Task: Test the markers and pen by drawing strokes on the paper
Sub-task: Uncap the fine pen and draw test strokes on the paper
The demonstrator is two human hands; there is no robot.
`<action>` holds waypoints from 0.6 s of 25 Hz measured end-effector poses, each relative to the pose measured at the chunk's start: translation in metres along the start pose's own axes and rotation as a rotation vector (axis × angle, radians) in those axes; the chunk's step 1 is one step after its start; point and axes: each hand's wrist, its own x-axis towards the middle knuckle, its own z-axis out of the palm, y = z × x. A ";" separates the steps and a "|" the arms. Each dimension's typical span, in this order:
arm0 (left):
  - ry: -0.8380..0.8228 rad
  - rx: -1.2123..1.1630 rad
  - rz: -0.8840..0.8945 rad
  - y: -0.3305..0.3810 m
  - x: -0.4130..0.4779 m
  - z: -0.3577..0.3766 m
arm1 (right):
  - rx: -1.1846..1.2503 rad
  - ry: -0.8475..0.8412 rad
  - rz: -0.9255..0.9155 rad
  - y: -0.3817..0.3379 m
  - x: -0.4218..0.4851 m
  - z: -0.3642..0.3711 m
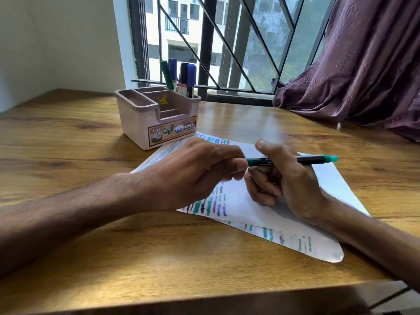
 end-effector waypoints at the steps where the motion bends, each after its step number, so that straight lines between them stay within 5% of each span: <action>1: -0.014 -0.027 -0.026 -0.004 0.001 -0.001 | 0.017 0.007 0.011 0.000 0.001 0.001; 7: 0.047 -0.380 -0.236 -0.010 0.008 -0.014 | -0.057 -0.087 0.152 -0.006 0.003 -0.006; 15: 0.599 -0.447 -0.365 -0.026 0.023 -0.074 | -0.149 -0.169 0.034 -0.004 0.003 -0.007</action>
